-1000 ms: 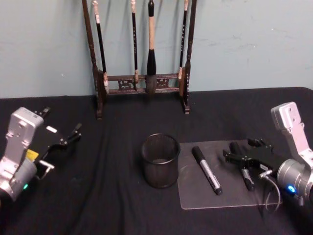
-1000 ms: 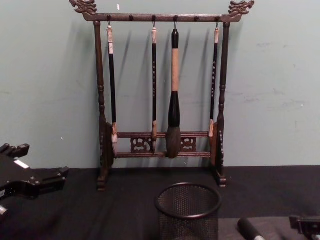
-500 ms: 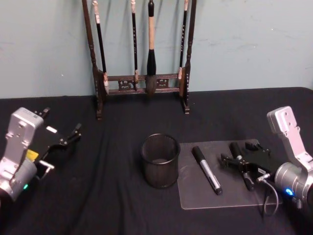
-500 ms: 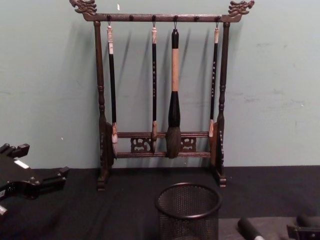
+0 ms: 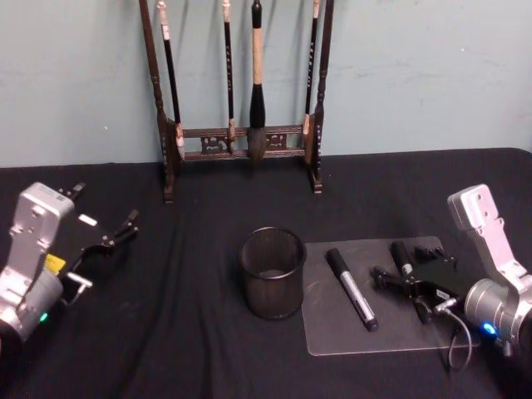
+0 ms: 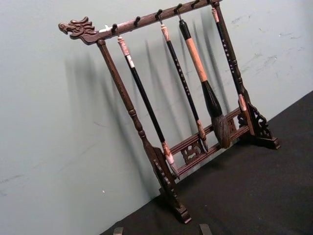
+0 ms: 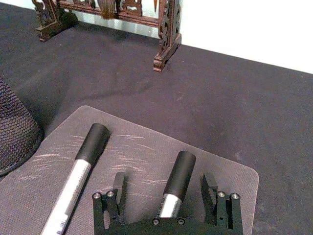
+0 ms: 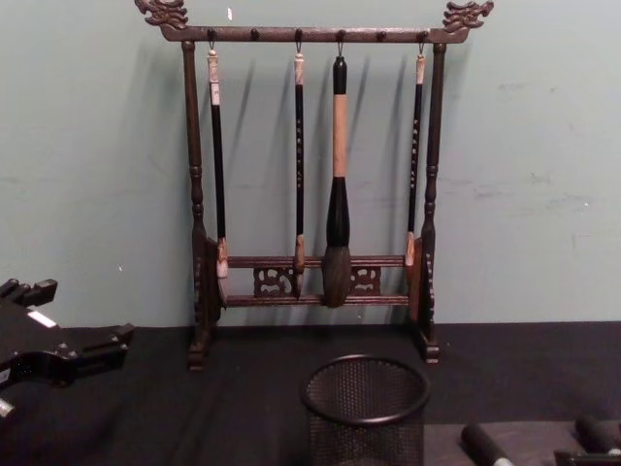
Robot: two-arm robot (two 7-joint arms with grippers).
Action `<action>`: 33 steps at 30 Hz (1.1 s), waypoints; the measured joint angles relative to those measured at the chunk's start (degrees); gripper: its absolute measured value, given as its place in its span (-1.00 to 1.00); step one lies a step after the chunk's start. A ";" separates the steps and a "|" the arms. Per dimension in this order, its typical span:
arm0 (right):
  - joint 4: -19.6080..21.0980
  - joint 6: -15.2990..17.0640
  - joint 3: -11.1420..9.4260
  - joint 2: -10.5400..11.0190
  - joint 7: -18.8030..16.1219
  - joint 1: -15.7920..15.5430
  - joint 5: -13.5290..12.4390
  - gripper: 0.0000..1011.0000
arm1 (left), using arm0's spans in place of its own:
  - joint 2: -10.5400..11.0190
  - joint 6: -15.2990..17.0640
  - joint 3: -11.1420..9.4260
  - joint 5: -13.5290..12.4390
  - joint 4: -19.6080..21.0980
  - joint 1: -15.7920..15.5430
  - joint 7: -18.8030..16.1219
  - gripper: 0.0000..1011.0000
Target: Pick up the water-based marker from the table and place it into the pen holder.
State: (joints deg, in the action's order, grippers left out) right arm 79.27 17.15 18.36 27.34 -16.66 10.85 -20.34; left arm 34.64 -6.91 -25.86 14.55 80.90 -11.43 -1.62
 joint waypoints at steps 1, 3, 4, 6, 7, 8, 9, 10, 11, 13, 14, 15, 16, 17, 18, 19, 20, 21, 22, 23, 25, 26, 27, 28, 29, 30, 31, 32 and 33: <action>-0.03 0.06 -0.05 -0.05 -0.05 0.01 0.11 0.98 | 0.00 0.00 0.00 0.00 0.00 0.00 0.00 1.00; -0.11 0.22 -0.20 -0.20 -0.17 0.01 0.45 0.98 | 0.00 0.00 0.00 0.00 0.00 0.00 0.00 1.00; -0.13 0.28 -0.25 -0.26 -0.22 0.00 0.54 0.98 | 0.00 0.00 0.00 0.00 0.00 0.00 0.00 1.00; -0.19 0.44 -0.45 -0.44 -0.38 0.00 0.78 0.98 | 0.00 0.00 0.00 0.00 0.00 0.00 0.00 1.00; -0.22 0.48 -0.51 -0.50 -0.42 -0.01 0.85 0.98 | 0.00 0.00 0.00 -0.01 0.00 0.00 0.00 1.00; -0.27 0.55 -0.66 -0.64 -0.54 -0.06 1.03 0.98 | 0.00 0.00 0.00 0.00 0.00 0.00 0.00 1.00; -0.29 0.57 -0.71 -0.69 -0.60 -0.07 1.09 0.98 | 0.00 0.00 0.00 0.00 0.00 0.00 0.00 1.00; -0.32 0.59 -0.78 -0.75 -0.65 -0.09 1.17 0.98 | 0.00 0.00 0.00 0.00 0.00 0.00 0.00 1.00; -0.34 0.64 -0.92 -0.89 -0.72 -0.12 1.34 0.98 | 0.00 0.00 0.00 -0.01 0.00 0.00 0.00 1.00; -0.36 0.69 -1.04 -1.00 -0.78 -0.15 1.47 0.98 | 0.00 0.00 0.00 0.00 0.00 0.00 0.00 1.00; -0.36 0.70 -1.04 -1.00 -0.78 -0.15 1.47 0.98 | 0.00 0.00 0.00 0.00 0.00 0.00 0.00 1.00; -0.36 0.70 -1.03 -1.00 -0.78 -0.16 1.47 0.98 | 0.00 0.00 0.00 0.00 0.00 0.00 0.00 1.00; -0.36 0.70 -1.03 -0.99 -0.78 -0.16 1.47 0.98 | 0.00 0.00 0.00 0.00 0.00 0.00 0.00 1.00; -0.36 0.70 -1.02 -0.98 -0.78 -0.17 1.47 0.98 | 0.00 0.00 0.00 0.00 0.00 0.00 0.00 1.00; -0.36 0.70 -1.00 -0.96 -0.77 -0.17 1.46 0.98 | 0.00 0.00 0.00 -0.01 0.00 0.00 0.00 1.00; -0.36 0.70 -0.99 -0.95 -0.76 -0.17 1.46 0.98 | 0.00 0.00 0.00 0.00 0.00 0.00 0.00 1.00; -0.36 0.70 -0.99 -0.94 -0.76 -0.17 1.46 0.98 | 0.00 0.00 0.00 0.00 0.00 0.00 0.00 1.00; -0.36 0.69 -0.98 -0.93 -0.76 -0.17 1.46 0.98 | 0.00 0.00 0.00 0.00 0.00 0.00 0.00 1.00; -0.36 0.69 -0.96 -0.92 -0.75 -0.17 1.45 0.98 | 0.00 0.00 0.00 0.00 0.00 0.00 0.00 1.00; -0.36 0.69 -0.96 -0.92 -0.74 -0.17 1.44 0.98 | 0.00 0.00 0.00 0.00 0.00 0.00 0.00 1.00; -0.36 0.69 -0.94 -0.90 -0.73 -0.17 1.42 0.98 | 0.00 0.00 0.00 -0.01 0.00 0.00 0.00 1.00; -0.36 0.69 -0.93 -0.90 -0.73 -0.17 1.42 0.98 | 0.00 0.00 0.00 0.00 0.00 0.00 0.00 1.00; -0.36 0.69 -0.92 -0.89 -0.73 -0.17 1.40 0.98 | 0.00 0.00 0.00 -0.01 0.00 0.00 0.00 1.00; -0.36 0.68 -0.92 -0.89 -0.73 -0.17 1.39 0.98 | 0.00 0.00 0.00 0.00 0.00 0.00 0.00 1.00; -0.36 0.68 -0.91 -0.88 -0.73 -0.17 1.38 0.93 | 0.00 0.00 0.00 0.00 0.00 0.00 0.00 1.00; -0.36 0.68 -0.91 -0.88 -0.72 -0.17 1.38 0.90 | 0.00 0.00 0.00 -0.01 0.00 0.00 0.00 1.00; -0.36 0.68 -0.90 -0.87 -0.72 -0.17 1.37 0.88 | 0.00 0.00 0.00 0.00 0.00 0.00 0.00 1.00; -0.36 0.67 -0.89 -0.86 -0.71 -0.17 1.36 0.83 | 0.00 0.00 0.00 0.00 0.00 0.00 0.00 1.00; -0.36 0.67 -0.88 -0.86 -0.71 -0.17 1.35 0.77 | 0.00 0.00 0.00 0.00 0.00 0.00 0.00 1.00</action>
State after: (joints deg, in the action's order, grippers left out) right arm 78.92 17.82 17.47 26.49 -17.37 10.67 -18.99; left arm 34.64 -6.91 -25.86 14.55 80.90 -11.43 -1.62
